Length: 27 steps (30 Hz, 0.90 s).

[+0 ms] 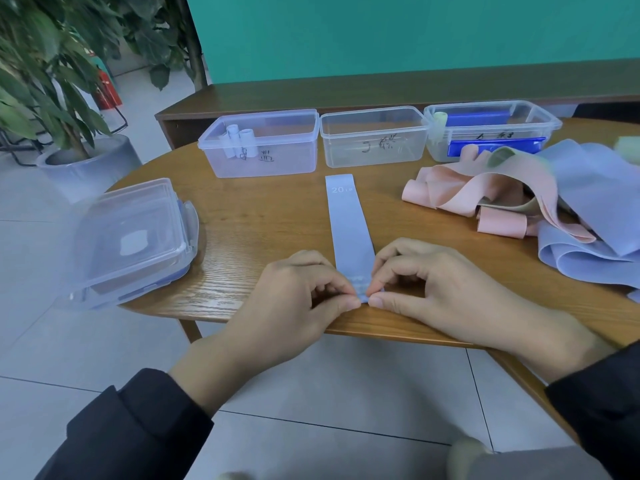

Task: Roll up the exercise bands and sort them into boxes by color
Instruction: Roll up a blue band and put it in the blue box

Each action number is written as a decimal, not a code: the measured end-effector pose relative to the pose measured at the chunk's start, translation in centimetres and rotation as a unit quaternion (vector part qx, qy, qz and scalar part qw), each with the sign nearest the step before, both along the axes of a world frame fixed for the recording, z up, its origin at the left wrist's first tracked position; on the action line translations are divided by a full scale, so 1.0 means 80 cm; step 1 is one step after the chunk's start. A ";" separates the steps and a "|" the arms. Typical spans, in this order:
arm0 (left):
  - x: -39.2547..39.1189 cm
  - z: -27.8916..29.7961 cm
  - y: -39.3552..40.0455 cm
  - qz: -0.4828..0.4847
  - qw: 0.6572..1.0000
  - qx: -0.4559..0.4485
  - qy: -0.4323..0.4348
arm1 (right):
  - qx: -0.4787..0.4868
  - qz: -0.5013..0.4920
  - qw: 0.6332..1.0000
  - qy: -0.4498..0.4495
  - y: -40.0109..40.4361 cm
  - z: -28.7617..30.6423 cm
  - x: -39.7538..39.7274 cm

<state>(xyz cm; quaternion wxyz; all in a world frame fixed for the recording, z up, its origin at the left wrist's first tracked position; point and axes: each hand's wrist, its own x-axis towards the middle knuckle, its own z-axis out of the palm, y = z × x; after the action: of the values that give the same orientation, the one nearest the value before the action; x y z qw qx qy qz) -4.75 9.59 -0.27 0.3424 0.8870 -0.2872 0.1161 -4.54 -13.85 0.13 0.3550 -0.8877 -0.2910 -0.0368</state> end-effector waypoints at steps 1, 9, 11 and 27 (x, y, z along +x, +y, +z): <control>0.000 0.001 -0.001 0.005 1.000 -0.001 0.006 | 0.005 -0.005 1.000 0.007 0.001 0.001 0.000; 0.004 0.001 -0.008 0.043 0.999 -0.008 0.005 | 0.001 -0.071 0.997 0.035 0.007 0.009 0.004; 0.005 -0.001 -0.010 0.052 0.998 -0.019 0.010 | -0.003 -0.086 0.996 0.033 0.008 0.009 0.006; 0.007 -0.024 -0.008 -0.010 0.994 0.021 -0.106 | 0.010 -0.071 0.997 -0.017 0.013 -0.004 0.001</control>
<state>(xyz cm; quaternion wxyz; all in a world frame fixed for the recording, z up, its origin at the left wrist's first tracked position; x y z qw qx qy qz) -4.18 8.96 -2.16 0.2920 0.8740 -0.3329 0.2002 -4.44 -12.80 -0.23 0.3550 -0.9019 -0.2330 -0.0796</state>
